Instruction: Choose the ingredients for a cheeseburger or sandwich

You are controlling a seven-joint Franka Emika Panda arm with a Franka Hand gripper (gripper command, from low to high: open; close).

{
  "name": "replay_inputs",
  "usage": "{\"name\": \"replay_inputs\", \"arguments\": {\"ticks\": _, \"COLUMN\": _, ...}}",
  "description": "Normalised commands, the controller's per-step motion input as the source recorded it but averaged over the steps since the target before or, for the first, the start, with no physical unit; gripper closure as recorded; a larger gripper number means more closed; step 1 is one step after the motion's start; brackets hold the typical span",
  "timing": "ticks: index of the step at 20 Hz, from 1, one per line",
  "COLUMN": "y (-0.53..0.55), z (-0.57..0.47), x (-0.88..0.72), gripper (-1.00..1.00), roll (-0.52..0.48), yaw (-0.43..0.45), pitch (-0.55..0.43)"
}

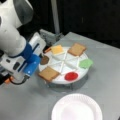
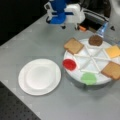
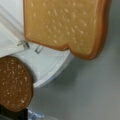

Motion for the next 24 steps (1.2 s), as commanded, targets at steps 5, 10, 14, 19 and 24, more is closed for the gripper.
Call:
{"name": "replay_inputs", "arguments": {"ticks": 5, "y": -0.38, "z": -0.07, "x": 0.32, "gripper": -1.00, "roll": 0.628, "yaw": 0.173, "pitch": 0.085}}
{"name": "replay_inputs", "arguments": {"ticks": 10, "y": -0.37, "z": -0.03, "x": 0.47, "gripper": -1.00, "roll": 0.514, "yaw": 0.189, "pitch": 0.147}}
{"name": "replay_inputs", "arguments": {"ticks": 14, "y": -0.31, "z": 0.00, "x": 0.49, "gripper": -1.00, "roll": 0.420, "yaw": 0.194, "pitch": 0.155}}
{"name": "replay_inputs", "arguments": {"ticks": 19, "y": -0.28, "z": -0.03, "x": 0.42, "gripper": -1.00, "roll": 0.435, "yaw": 0.176, "pitch": 0.154}}
{"name": "replay_inputs", "arguments": {"ticks": 24, "y": -0.27, "z": -0.09, "x": 0.38, "gripper": -1.00, "roll": 0.442, "yaw": 0.155, "pitch": 0.117}}
